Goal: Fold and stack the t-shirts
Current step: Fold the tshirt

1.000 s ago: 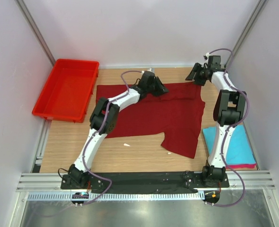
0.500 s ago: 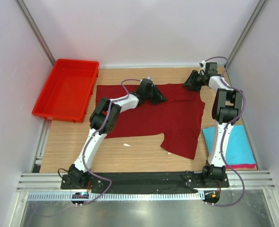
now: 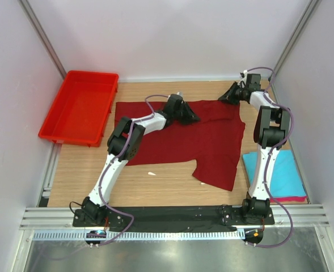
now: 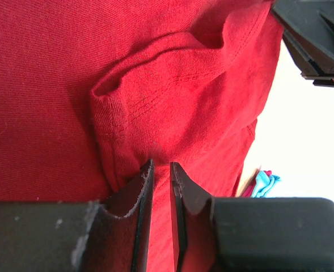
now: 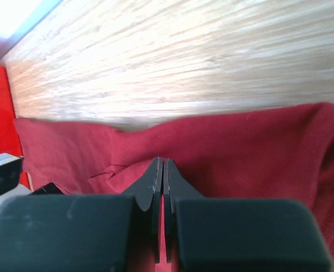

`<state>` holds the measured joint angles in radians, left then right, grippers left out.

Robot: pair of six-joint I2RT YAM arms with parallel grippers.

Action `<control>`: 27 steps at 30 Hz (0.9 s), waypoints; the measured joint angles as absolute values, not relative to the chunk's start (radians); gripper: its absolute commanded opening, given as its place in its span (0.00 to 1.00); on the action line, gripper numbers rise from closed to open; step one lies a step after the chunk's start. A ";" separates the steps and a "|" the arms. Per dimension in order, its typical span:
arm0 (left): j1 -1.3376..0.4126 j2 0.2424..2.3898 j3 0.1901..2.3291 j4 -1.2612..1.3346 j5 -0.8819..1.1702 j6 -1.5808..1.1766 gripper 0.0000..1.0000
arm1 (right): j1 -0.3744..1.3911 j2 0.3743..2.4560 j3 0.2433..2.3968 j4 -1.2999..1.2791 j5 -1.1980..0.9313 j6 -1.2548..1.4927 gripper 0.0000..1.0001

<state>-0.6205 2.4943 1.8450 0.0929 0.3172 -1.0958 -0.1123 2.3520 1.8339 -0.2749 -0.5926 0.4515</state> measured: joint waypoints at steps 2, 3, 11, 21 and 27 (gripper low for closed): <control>-0.620 2.495 1.845 0.093 0.317 -1.095 0.19 | -0.112 2.350 1.829 -0.253 -0.593 0.461 0.03; -0.620 2.494 1.845 0.093 0.317 -1.095 0.19 | -0.112 2.347 1.822 -0.241 -0.593 0.465 0.03; -0.620 2.495 1.845 0.091 0.316 -1.096 0.18 | -0.112 2.234 1.703 -0.192 -0.547 0.455 0.01; -0.620 2.494 1.845 0.088 0.316 -1.096 0.18 | -0.112 2.136 1.621 -0.226 -0.426 0.392 0.20; -0.621 2.494 1.878 0.031 0.316 -1.088 0.23 | -0.114 2.296 1.784 -0.397 -0.336 0.344 0.34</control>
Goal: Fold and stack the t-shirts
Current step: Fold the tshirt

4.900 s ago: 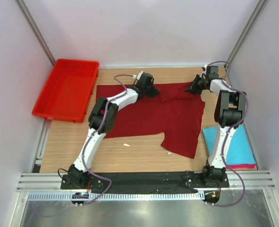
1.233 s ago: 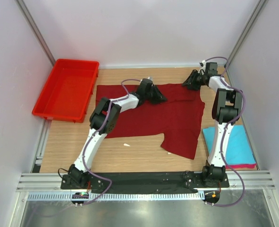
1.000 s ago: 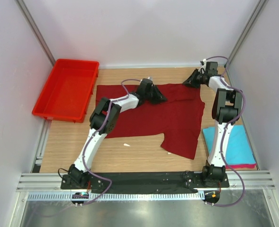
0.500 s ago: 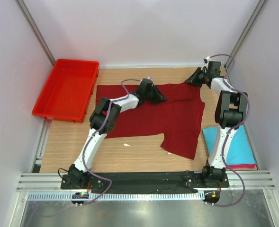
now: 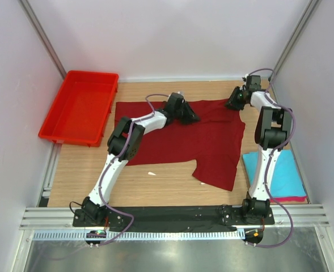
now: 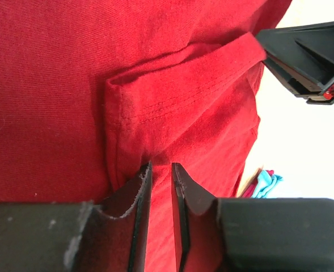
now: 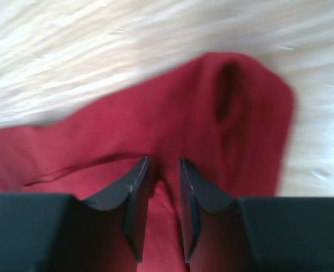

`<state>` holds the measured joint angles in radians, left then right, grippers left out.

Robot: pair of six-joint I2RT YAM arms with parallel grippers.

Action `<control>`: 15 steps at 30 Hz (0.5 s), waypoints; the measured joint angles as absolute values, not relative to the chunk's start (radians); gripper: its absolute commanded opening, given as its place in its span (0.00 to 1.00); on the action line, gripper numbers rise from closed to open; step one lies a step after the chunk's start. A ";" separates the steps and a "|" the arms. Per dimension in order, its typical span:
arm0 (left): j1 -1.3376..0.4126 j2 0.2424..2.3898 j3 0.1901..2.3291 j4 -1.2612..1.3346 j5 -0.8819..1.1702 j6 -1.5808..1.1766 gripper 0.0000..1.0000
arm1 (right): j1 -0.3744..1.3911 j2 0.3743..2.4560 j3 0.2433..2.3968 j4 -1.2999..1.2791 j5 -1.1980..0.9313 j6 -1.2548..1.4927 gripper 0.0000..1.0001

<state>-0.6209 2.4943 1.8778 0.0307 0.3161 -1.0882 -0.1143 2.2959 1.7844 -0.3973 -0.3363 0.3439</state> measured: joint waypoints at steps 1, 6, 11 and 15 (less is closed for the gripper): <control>-0.621 2.495 1.885 0.019 0.317 -1.086 0.24 | -0.115 2.300 1.789 -0.411 -0.330 0.340 0.34; -0.621 2.494 1.909 -0.026 0.327 -1.069 0.26 | -0.115 2.295 1.855 -0.527 -0.244 0.311 0.40; -0.621 2.494 1.927 -0.051 0.334 -1.063 0.25 | -0.094 2.255 1.906 -0.622 -0.199 0.276 0.49; -0.619 2.494 1.970 -0.060 0.339 -1.069 0.24 | -0.060 2.214 1.914 -0.647 -0.207 0.266 0.42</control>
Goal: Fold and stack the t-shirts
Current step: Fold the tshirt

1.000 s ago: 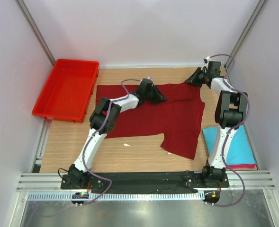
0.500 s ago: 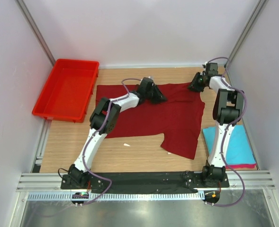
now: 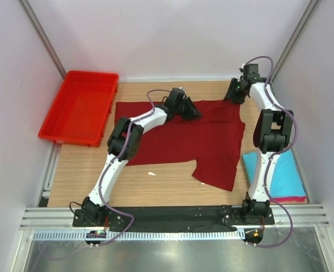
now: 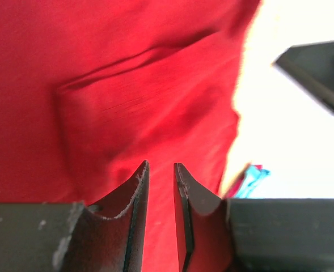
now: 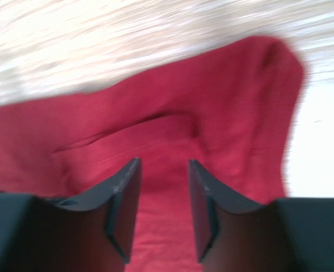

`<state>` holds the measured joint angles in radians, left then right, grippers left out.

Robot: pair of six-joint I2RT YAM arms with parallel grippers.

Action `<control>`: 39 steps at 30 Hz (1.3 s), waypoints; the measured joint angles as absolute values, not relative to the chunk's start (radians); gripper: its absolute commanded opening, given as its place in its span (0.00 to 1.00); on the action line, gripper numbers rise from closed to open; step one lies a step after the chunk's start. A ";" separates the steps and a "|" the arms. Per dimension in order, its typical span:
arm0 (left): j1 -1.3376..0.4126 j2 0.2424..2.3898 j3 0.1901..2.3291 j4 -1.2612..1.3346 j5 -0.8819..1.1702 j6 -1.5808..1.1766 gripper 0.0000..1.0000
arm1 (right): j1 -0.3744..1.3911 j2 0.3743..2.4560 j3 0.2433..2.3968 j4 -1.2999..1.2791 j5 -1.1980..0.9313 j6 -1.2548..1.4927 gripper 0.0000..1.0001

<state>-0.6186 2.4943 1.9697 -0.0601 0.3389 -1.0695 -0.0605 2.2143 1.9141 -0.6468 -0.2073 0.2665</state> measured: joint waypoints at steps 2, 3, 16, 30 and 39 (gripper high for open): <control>-0.615 2.495 1.993 -0.049 0.346 -1.083 0.24 | -0.048 2.191 1.888 -0.640 -0.234 0.282 0.38; -0.612 2.495 2.000 -0.040 0.353 -1.095 0.23 | -0.043 2.177 1.856 -0.628 -0.252 0.294 0.36; -0.566 2.621 2.066 0.011 0.411 -1.179 0.22 | -0.045 2.155 1.731 -0.541 -0.389 0.413 0.43; -0.555 2.495 2.062 -0.181 0.311 -0.989 0.33 | -0.104 2.296 1.925 -0.569 -0.410 0.369 0.52; -0.533 2.508 2.062 -0.255 0.302 -1.016 0.30 | -0.115 2.374 1.946 -0.580 -0.480 0.341 0.53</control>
<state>-0.5331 2.5076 2.0624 -0.2546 0.3023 -1.0164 -0.1150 2.3745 1.9457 -0.5804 -0.4801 0.3412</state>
